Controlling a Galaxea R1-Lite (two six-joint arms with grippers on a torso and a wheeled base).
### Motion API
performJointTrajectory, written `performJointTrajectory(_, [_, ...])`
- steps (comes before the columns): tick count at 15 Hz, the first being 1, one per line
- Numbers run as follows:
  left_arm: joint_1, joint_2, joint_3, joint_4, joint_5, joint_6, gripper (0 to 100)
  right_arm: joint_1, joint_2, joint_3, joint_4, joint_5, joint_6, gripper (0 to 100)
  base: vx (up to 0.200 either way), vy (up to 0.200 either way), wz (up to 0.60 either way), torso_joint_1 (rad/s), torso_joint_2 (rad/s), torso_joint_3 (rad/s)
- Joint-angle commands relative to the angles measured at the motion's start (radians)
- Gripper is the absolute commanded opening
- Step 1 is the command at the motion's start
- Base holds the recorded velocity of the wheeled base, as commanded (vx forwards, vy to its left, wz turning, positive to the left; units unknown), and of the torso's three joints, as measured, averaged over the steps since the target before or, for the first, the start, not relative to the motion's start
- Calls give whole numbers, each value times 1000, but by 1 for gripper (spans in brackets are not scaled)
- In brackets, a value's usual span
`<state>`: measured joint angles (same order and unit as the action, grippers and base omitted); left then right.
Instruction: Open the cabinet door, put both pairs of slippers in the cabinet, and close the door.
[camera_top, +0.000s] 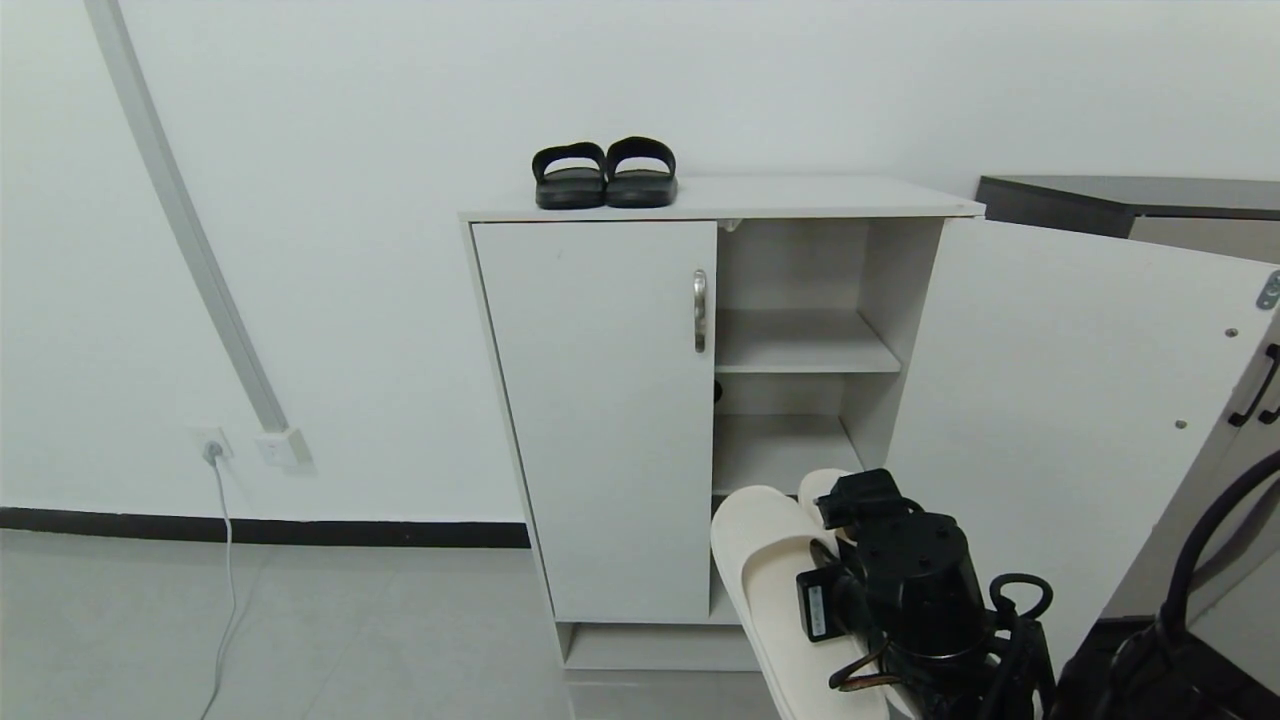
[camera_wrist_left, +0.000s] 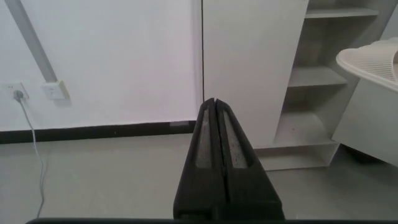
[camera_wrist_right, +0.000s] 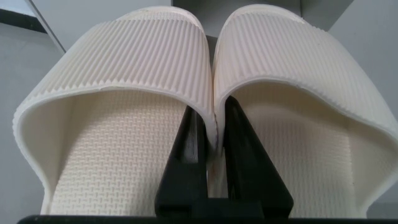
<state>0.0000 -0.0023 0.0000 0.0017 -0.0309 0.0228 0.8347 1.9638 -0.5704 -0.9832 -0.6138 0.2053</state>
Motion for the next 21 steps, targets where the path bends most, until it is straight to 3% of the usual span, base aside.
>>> performJointTrajectory(1, [0,2,0,0,8,-9,0,32,-3,0,-5,-9,0,0,0,0,0,0,0,0])
performJointTrajectory(3, [0,2,0,-2,19,-34,0,46,10,-23,-5,-107,0,0,0,0,0,0,0,0])
performJointTrajectory(6, [0,2,0,-2,25,-35,0,66,53,-98,-5,-173,9,0,0,0,0,0,0,0])
performJointTrajectory(10, [0,2,0,-2,23,-35,0,61,96,-131,-5,-196,48,0,0,0,0,0,0,0])
performJointTrajectory(17, [0,2,0,-2,23,-37,0,63,112,-124,-6,-198,49,0,0,-200,0,4,2,2])
performJointTrajectory(21, [0,2,0,-2,23,-37,0,63,125,-121,-12,-195,51,0,0,0,0,0,0,0])
